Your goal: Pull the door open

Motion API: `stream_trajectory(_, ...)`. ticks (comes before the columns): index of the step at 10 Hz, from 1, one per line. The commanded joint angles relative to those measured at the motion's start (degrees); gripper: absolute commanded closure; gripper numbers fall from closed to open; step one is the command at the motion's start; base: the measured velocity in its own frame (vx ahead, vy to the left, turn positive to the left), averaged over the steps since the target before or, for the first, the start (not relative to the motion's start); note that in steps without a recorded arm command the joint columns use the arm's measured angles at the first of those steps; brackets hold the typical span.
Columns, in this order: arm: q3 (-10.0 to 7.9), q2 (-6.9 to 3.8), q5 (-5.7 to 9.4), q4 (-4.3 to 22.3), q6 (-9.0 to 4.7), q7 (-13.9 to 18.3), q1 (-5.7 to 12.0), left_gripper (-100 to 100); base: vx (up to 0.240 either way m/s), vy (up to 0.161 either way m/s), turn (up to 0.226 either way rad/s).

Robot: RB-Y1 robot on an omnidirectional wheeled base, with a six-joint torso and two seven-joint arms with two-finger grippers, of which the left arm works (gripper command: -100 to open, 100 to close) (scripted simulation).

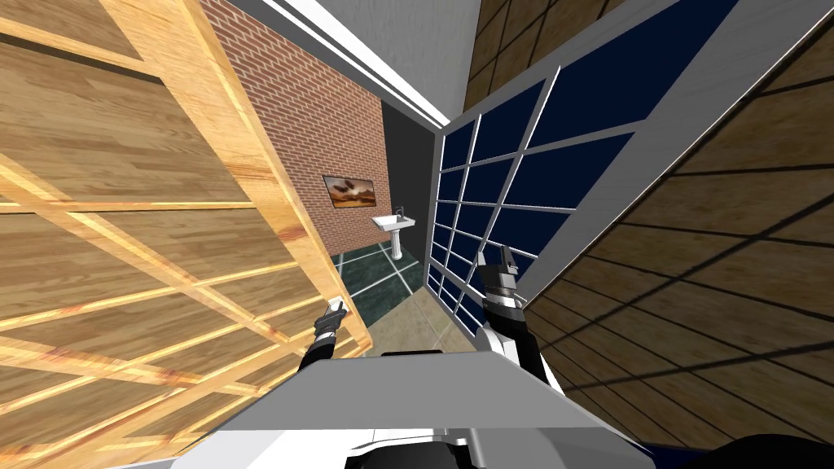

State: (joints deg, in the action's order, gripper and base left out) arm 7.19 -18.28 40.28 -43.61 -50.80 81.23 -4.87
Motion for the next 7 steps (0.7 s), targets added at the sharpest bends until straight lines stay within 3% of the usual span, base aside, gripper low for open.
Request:
stream_trajectory(1,0.04,0.05,-0.01,-0.01,-0.02,0.02,-0.03,100,0.0,0.0,0.0)
stream_trajectory(7,3.97,-1.83,-1.9,-1.87,-0.48,3.15,-1.56,100,-0.183,0.013,-0.073)
